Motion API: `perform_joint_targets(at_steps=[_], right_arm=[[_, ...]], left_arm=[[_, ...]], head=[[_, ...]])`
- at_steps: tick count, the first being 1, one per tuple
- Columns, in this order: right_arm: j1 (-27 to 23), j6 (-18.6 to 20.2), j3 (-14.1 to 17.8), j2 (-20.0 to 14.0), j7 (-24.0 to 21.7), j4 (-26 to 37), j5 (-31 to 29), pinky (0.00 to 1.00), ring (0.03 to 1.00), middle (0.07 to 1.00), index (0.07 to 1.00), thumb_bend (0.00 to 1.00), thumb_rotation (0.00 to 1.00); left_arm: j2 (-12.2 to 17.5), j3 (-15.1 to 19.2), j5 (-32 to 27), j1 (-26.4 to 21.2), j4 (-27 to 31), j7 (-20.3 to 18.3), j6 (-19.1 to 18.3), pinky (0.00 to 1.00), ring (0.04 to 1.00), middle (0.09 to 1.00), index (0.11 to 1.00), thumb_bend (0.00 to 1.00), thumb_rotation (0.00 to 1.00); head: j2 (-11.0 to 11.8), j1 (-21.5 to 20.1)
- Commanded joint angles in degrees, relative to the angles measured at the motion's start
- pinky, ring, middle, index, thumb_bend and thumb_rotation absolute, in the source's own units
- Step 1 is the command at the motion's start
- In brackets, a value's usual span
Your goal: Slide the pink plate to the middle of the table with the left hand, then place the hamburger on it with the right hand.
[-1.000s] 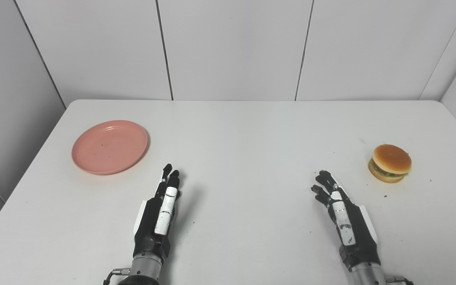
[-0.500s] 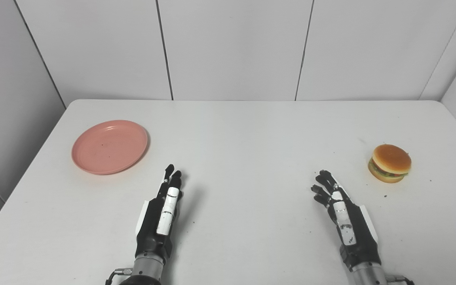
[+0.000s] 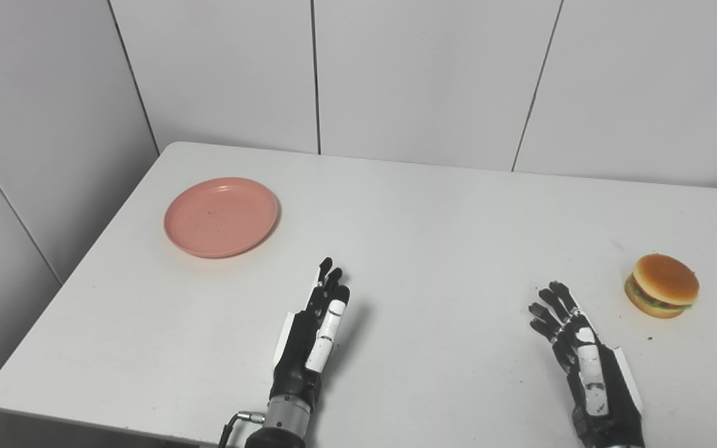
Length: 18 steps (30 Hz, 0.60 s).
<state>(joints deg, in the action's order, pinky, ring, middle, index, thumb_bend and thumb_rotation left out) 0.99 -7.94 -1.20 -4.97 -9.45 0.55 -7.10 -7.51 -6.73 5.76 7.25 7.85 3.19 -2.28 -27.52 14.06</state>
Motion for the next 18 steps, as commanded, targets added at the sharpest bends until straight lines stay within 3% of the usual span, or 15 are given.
perform_joint_targets(at_steps=[1,18], right_arm=[[-1.2,-0.8,2.4,-2.4,0.3,-6.0,-0.6,0.87,0.864,0.908,0.908,0.79,1.0],[-3.8,-6.6,2.5,-2.7,-0.5,-15.1,-1.0,0.9,0.866,0.91,0.91,0.78,1.0]], left_arm=[[-0.8,-0.7,0.6,1.8,-1.3,0.3,0.4,1.0,0.997,0.971,1.0,0.6,0.91],[-1.0,-0.8,2.3,-0.6,-10.0,2.6,6.2,1.0,0.977,0.96,0.991,0.61,0.92]], head=[[0.9,0.6],[8.9,3.6]])
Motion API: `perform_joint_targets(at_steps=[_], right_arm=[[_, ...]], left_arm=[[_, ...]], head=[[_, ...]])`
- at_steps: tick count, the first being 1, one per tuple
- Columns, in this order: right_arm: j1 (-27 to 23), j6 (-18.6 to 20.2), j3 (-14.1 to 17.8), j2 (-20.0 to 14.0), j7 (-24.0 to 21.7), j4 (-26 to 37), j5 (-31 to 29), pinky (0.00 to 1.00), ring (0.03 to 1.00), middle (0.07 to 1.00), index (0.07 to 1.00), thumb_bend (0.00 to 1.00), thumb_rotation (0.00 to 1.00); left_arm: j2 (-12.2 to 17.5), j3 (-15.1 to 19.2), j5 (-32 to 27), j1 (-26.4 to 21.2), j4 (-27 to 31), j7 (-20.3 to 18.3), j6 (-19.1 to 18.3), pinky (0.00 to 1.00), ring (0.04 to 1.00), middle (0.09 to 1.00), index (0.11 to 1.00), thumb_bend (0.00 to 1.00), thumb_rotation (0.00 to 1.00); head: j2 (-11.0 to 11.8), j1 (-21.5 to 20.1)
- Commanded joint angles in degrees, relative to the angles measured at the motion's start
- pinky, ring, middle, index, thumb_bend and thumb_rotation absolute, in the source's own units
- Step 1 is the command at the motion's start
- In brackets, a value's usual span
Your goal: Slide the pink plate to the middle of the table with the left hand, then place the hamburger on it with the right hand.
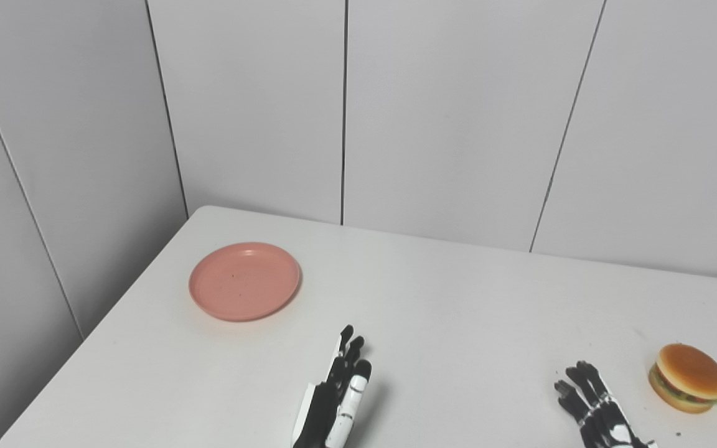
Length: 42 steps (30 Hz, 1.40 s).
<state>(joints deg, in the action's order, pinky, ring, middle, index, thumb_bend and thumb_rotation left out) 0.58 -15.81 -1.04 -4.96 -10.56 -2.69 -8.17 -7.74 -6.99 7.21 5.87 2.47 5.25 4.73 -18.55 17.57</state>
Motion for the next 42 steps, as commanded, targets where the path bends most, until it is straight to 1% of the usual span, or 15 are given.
perform_joint_targets(at_steps=[1,9,11,13,18,21,23,24,27,30,31,33,37,40,42], right_arm=[[-3.6,0.8,2.4,-2.8,0.5,-12.6,-0.2,0.9,0.87,0.916,0.916,0.78,1.0],[-4.7,-1.4,2.2,-2.9,0.5,-16.2,0.1,0.9,0.88,0.921,0.92,0.79,1.0],[-4.7,-1.5,2.0,-2.8,0.7,-16.3,0.5,0.9,0.877,0.921,0.918,0.8,1.0],[-4.6,-1.4,1.8,-2.6,0.9,-16.1,0.8,0.89,0.875,0.92,0.918,0.81,1.0],[-4.3,-1.2,1.3,-2.0,1.6,-15.2,2.0,0.88,0.872,0.919,0.918,0.81,1.0],[-3.9,-0.3,1.0,-1.7,1.3,-14.0,1.9,0.89,0.865,0.92,0.922,0.84,1.0],[-3.7,0.3,0.9,-1.5,1.3,-13.3,2.0,0.89,0.863,0.922,0.925,0.85,1.0],[-3.6,0.5,0.8,-1.4,1.4,-13.1,2.1,0.89,0.863,0.923,0.927,0.85,1.0],[-3.5,0.8,0.7,-1.2,1.5,-12.7,2.4,0.88,0.862,0.927,0.928,0.85,1.0],[-3.5,1.0,0.5,-1.1,1.6,-12.5,2.7,0.87,0.865,0.926,0.927,0.84,1.0],[-3.5,1.0,0.5,-1.0,1.7,-12.4,2.7,0.87,0.866,0.926,0.927,0.84,1.0],[-3.5,1.1,0.4,-0.8,1.8,-12.3,2.9,0.87,0.865,0.925,0.928,0.84,1.0],[-3.6,1.2,0.1,-0.5,2.0,-12.0,3.6,0.85,0.853,0.918,0.924,0.83,1.0],[-3.6,1.2,-0.1,-0.2,2.0,-12.1,3.9,0.85,0.852,0.916,0.922,0.83,1.0],[-3.6,1.1,-0.2,-0.1,1.9,-12.1,4.3,0.85,0.853,0.917,0.921,0.83,1.0]], left_arm=[[-0.8,-0.5,1.0,0.5,-5.5,0.8,-0.2,0.98,0.968,0.955,0.982,0.61,0.91],[-0.7,0.0,0.9,-0.5,-8.0,1.0,1.7,0.94,0.956,0.953,0.972,0.56,0.88],[-0.6,0.2,0.5,-0.5,-8.3,0.8,2.1,0.94,0.955,0.951,0.97,0.56,0.88],[-0.4,0.5,0.2,-0.4,-8.2,0.7,2.5,0.94,0.954,0.949,0.967,0.57,0.87],[-0.2,0.9,-0.4,0.1,-5.7,0.2,1.4,0.95,0.953,0.949,0.966,0.59,0.86],[0.1,1.3,-2.5,0.4,-2.9,-0.7,1.4,0.99,0.977,0.964,0.993,0.53,0.87],[0.4,1.8,-4.4,0.0,-0.8,-1.3,1.5,1.0,0.987,0.968,0.998,0.52,0.88],[0.3,2.3,-5.5,-0.6,0.6,-1.2,0.7,1.0,0.988,0.966,1.0,0.54,0.89],[0.3,3.8,-7.1,-3.0,4.4,-1.0,-1.4,1.0,0.975,0.943,0.972,0.63,0.88],[0.9,5.2,-7.5,-6.2,6.9,-0.7,-2.1,1.0,0.964,0.937,0.968,0.69,0.88],[1.1,6.0,-8.0,-7.6,7.7,-0.6,-2.6,1.0,0.956,0.931,0.963,0.74,0.87],[2.1,7.6,-9.1,-10.7,8.8,-0.9,-3.1,1.0,0.95,0.931,0.964,0.77,0.87],[5.3,9.9,-8.5,-16.1,9.9,-1.2,-2.9,0.98,0.932,0.935,0.962,0.84,0.88],[8.9,11.4,-8.3,-19.6,9.5,-1.7,-2.9,1.0,0.94,0.937,0.957,0.87,0.88],[11.2,12.5,-8.4,-21.6,8.2,-2.2,-2.2,1.0,0.937,0.933,0.934,0.88,0.88]], head=[[0.5,0.2],[2.7,0.0],[2.9,-0.3],[2.8,-0.5],[1.8,-1.8],[1.3,-2.3],[1.3,-2.4],[1.3,-2.4],[1.3,-2.5],[1.4,-2.5],[1.5,-2.7],[1.5,-2.8],[1.6,-3.3],[1.9,-3.5],[1.9,-3.8]])
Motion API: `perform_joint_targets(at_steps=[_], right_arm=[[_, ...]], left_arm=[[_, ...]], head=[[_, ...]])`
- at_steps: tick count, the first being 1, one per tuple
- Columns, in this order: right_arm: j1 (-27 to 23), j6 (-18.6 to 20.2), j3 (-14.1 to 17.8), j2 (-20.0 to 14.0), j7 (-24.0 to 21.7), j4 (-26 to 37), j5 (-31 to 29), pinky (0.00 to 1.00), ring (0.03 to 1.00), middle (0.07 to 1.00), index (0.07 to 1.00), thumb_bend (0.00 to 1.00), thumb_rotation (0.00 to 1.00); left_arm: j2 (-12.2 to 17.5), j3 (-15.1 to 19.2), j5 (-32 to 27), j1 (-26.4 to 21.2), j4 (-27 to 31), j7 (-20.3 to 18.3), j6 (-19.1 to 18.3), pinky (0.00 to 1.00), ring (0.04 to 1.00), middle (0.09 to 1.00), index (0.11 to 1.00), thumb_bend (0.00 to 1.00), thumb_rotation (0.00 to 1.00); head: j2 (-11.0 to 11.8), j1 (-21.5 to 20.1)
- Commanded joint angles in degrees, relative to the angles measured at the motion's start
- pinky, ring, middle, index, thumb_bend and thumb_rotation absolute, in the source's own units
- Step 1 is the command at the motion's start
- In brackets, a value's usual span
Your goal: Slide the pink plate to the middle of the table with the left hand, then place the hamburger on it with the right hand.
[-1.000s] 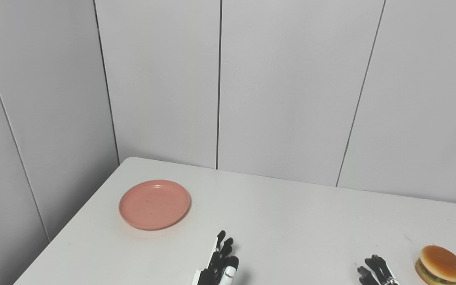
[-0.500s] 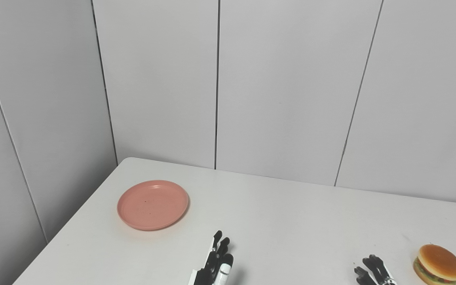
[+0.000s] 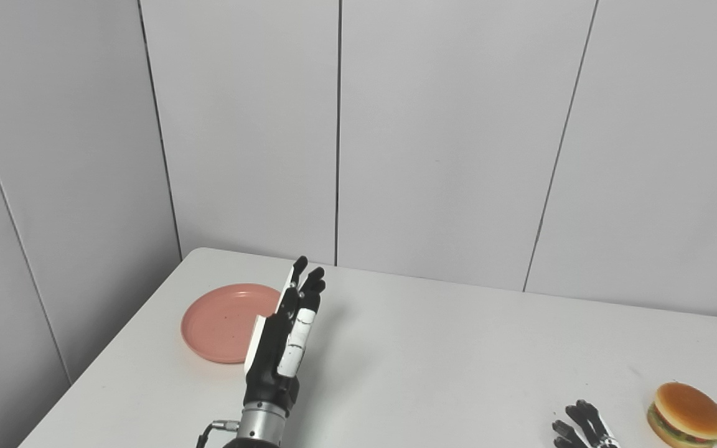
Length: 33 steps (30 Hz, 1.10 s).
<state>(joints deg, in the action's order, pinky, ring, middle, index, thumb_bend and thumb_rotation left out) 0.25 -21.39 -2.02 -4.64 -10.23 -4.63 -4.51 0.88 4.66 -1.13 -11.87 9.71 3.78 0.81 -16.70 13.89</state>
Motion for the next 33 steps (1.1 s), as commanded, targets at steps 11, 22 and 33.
perform_joint_targets(at_steps=[11,22,33], right_arm=[[-2.8,6.7,0.7,-0.4,1.8,-9.6,1.7,0.82,0.836,0.897,0.909,0.83,1.0],[-2.7,6.8,0.8,-0.5,1.7,-9.5,1.7,0.82,0.837,0.9,0.903,0.8,1.0],[-2.5,6.4,0.8,-0.5,1.8,-9.6,1.8,0.81,0.834,0.893,0.894,0.77,1.0]], left_arm=[[12.8,6.3,3.8,-12.6,-10.1,2.0,8.9,0.95,0.888,0.871,0.826,0.84,0.9],[21.0,13.4,-5.2,-19.9,-28.1,-0.7,16.5,1.0,0.924,0.886,0.861,0.94,0.86],[26.0,17.9,-14.4,-24.7,-44.9,-4.4,17.1,1.0,0.947,0.921,0.873,0.95,0.88]], head=[[-0.4,-0.4],[-0.8,-0.4],[-1.4,-0.6]])
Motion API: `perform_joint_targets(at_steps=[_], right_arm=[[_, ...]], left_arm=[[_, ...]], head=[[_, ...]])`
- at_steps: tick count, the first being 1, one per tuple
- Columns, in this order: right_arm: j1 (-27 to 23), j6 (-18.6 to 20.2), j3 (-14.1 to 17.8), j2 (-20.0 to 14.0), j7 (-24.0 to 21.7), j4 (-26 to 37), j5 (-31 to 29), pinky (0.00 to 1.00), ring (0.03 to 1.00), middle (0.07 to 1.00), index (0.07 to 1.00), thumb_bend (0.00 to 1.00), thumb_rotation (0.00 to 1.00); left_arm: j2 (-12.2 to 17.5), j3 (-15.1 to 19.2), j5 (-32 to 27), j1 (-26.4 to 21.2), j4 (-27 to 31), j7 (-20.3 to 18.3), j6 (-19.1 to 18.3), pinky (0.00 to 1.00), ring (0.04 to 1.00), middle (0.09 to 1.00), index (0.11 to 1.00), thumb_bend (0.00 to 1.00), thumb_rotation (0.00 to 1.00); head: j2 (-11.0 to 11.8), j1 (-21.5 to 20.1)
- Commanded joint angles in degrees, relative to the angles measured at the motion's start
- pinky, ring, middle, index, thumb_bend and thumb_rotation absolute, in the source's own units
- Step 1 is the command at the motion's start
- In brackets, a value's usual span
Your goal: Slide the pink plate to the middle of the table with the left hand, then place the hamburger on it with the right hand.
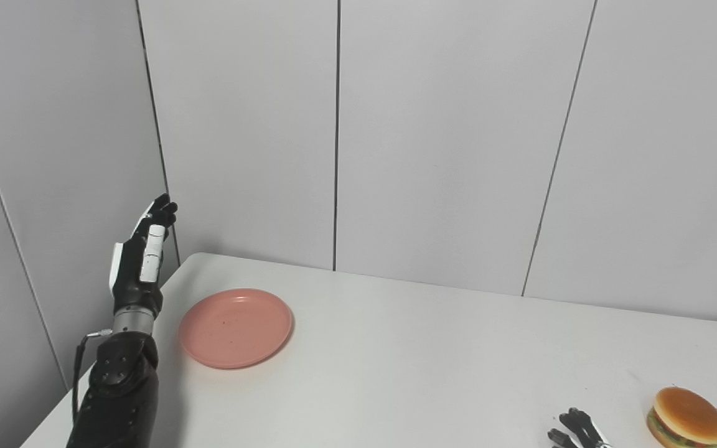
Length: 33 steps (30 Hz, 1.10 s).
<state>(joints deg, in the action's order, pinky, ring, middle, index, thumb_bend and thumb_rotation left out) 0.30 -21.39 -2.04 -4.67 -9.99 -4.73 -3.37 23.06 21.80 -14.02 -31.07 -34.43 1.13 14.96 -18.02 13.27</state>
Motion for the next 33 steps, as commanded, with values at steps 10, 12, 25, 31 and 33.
perform_joint_targets(at_steps=[10,12,25,31,33], right_arm=[[-2.3,7.2,0.9,-0.3,1.5,-8.7,0.3,0.81,0.835,0.893,0.898,0.77,1.0],[-2.2,7.5,0.9,-0.2,1.4,-8.4,0.1,0.82,0.834,0.895,0.903,0.77,1.0],[-1.7,8.4,0.6,-0.3,2.0,-7.4,0.6,0.8,0.817,0.89,0.893,0.81,1.0],[-1.4,8.4,0.5,-0.3,2.1,-7.0,0.6,0.79,0.815,0.887,0.893,0.81,1.0],[-1.3,8.4,0.4,-0.2,2.2,-6.8,0.5,0.79,0.813,0.886,0.891,0.8,1.0]], left_arm=[[6.7,0.3,-2.9,-7.9,-16.4,-6.9,6.2,1.0,0.997,0.967,0.928,1.0,1.0],[6.8,0.3,-3.5,-8.5,-19.0,-7.5,6.2,1.0,0.997,0.967,0.925,1.0,1.0],[7.3,0.1,-4.5,-13.9,-36.7,-9.9,11.2,1.0,0.985,0.953,0.889,1.0,0.97],[6.8,-1.8,-3.7,-14.4,-39.4,-10.0,11.1,1.0,0.972,0.929,0.912,1.0,0.97],[6.5,-2.4,-3.4,-14.4,-40.0,-9.6,11.2,1.0,0.969,0.926,0.911,1.0,0.97]], head=[[-0.9,-0.4],[-1.1,-0.5],[-1.5,-1.1],[-1.7,-1.4],[-1.7,-1.6]])
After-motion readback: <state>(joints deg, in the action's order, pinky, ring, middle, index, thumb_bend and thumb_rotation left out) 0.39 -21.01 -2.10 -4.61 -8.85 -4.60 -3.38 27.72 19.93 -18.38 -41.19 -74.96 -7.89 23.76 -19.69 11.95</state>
